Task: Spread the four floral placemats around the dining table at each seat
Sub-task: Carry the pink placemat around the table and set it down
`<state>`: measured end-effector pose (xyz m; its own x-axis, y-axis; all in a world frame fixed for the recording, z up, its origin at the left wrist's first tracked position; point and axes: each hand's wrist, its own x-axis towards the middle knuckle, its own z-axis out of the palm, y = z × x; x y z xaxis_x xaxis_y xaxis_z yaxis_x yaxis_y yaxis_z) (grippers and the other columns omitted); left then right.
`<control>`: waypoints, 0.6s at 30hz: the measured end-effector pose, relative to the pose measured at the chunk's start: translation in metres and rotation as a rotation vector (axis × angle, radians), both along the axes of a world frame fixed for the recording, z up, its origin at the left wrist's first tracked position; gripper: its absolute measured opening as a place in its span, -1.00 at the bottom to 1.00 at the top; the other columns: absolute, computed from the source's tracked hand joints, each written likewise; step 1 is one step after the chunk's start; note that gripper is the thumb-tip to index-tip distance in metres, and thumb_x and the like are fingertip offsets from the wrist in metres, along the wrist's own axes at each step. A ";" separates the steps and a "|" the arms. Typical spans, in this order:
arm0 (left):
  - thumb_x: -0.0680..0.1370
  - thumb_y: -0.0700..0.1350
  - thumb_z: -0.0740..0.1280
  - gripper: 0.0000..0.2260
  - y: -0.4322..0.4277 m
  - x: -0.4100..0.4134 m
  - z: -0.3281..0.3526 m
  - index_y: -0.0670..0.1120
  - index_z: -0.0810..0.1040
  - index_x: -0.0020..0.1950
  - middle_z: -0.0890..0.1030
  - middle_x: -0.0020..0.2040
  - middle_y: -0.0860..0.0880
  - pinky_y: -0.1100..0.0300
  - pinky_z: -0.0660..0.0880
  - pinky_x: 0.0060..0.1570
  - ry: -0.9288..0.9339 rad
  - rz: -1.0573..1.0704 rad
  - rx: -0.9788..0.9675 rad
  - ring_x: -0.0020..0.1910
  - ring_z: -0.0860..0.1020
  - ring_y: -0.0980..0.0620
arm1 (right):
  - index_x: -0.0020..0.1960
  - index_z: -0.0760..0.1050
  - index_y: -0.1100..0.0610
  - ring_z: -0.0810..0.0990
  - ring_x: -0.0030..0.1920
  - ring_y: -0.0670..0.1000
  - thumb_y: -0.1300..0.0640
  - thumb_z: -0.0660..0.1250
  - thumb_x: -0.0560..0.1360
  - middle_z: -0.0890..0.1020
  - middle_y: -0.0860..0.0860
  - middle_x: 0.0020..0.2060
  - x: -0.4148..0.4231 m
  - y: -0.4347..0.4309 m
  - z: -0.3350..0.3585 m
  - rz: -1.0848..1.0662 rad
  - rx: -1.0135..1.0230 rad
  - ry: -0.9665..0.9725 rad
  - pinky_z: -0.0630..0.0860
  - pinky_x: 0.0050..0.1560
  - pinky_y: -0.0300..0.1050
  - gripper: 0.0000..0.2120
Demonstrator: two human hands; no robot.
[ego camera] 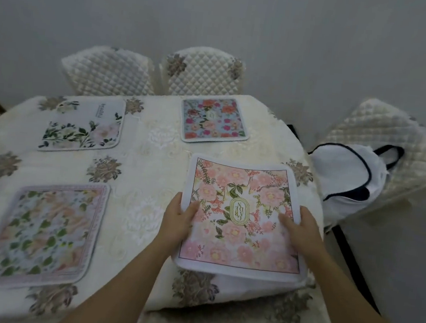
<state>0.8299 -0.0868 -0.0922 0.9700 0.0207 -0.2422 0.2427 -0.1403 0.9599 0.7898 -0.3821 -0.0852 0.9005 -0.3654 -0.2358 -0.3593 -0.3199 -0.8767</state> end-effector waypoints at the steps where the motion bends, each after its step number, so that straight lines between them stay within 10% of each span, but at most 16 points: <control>1: 0.63 -0.01 0.31 -0.92 0.001 0.001 -0.002 0.03 0.53 0.10 0.70 0.02 -0.06 -0.05 0.68 -0.07 0.014 0.036 -0.004 -0.05 0.72 -0.03 | -0.01 0.48 0.08 0.60 -0.23 0.03 0.10 0.37 0.57 0.61 0.07 -0.18 0.012 0.000 -0.004 0.029 -0.003 0.002 0.46 -0.33 -0.16 -0.91; 18: 0.64 0.02 0.29 -0.78 -0.009 0.023 -0.083 -0.02 0.52 0.24 0.66 0.05 0.00 -0.03 0.63 -0.01 0.157 0.194 0.220 0.01 0.65 -0.02 | 0.06 0.45 0.15 0.56 -0.24 0.01 0.11 0.36 0.57 0.58 0.08 -0.18 0.089 -0.002 -0.096 0.195 0.020 0.209 0.48 -0.29 -0.10 -0.85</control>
<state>0.8529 -0.0963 -0.1755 0.8938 0.2702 -0.3580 0.4282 -0.2765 0.8603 0.8784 -0.3841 -0.1809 0.8843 -0.1833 -0.4293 -0.4665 -0.3836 -0.7970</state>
